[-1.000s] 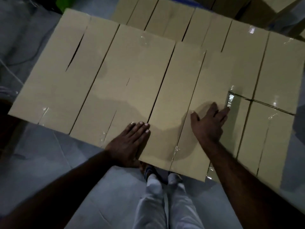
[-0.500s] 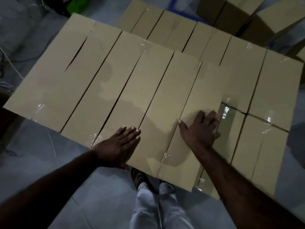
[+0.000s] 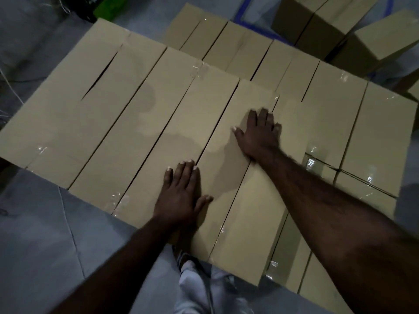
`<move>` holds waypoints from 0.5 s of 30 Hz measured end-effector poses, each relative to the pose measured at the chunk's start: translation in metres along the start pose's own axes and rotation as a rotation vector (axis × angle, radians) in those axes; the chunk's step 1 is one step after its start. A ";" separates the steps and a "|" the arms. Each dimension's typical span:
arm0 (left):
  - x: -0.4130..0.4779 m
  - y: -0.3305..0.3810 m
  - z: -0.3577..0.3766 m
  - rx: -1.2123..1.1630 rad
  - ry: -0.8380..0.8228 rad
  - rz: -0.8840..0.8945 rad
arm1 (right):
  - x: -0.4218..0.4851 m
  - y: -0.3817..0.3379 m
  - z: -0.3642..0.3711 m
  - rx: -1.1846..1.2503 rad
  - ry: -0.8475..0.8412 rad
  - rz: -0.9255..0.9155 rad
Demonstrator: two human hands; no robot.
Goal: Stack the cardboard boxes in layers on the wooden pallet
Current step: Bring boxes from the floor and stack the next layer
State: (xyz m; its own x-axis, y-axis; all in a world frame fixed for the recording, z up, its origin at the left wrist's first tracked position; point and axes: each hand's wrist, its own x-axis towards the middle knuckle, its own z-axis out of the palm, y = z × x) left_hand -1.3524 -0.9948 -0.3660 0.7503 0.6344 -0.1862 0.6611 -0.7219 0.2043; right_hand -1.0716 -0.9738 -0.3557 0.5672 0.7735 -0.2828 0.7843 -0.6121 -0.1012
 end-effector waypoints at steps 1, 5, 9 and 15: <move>0.008 0.006 0.001 0.002 -0.001 -0.039 | -0.002 0.000 0.001 -0.010 0.005 -0.003; 0.025 0.019 0.004 -0.021 0.028 -0.123 | 0.006 -0.001 -0.003 0.002 0.045 -0.019; 0.023 0.019 0.010 -0.012 0.077 -0.123 | 0.053 0.006 -0.023 0.083 0.146 -0.027; 0.025 0.017 0.017 -0.023 0.110 -0.114 | 0.115 0.017 -0.040 0.054 0.021 -0.032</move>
State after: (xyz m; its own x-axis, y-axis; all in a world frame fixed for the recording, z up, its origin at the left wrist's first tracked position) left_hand -1.3224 -0.9960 -0.3837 0.6655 0.7393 -0.1031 0.7410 -0.6377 0.2103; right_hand -0.9831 -0.8883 -0.3514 0.5476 0.7958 -0.2586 0.7877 -0.5945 -0.1616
